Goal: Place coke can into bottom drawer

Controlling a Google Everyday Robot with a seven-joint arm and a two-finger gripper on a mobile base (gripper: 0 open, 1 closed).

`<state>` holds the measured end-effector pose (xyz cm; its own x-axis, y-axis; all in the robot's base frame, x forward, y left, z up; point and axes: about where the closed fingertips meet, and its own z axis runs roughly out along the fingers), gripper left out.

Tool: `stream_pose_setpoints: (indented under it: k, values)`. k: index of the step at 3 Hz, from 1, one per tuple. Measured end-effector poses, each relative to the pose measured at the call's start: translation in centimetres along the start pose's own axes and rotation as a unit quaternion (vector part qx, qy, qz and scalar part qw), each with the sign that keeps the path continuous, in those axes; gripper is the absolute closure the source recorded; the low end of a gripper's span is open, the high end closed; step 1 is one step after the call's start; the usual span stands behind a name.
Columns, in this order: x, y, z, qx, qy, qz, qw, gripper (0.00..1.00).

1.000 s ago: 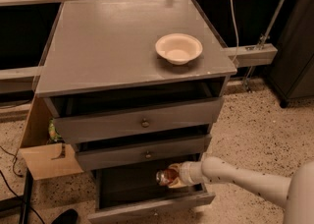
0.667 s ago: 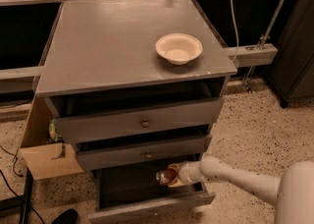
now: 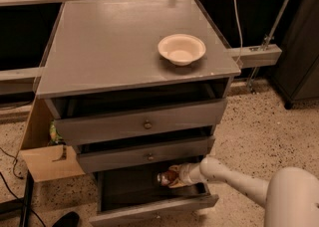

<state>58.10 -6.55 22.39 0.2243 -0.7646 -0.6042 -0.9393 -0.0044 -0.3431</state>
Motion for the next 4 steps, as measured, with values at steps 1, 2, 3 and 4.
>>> stream_pose_setpoints:
  k: [1,2,3,4]
  values:
    - [0.8,-0.3,2.0,-0.004,-0.008,-0.002,1.0000,1.00]
    - [1.2,-0.6,5.9,-0.022,-0.007,-0.015,0.9996,1.00]
    - [1.4,-0.5,6.5,-0.024,-0.007,-0.015,0.9996,1.00]
    - [2.5,0.0,6.7,-0.022,-0.010,0.000,0.9997,1.00]
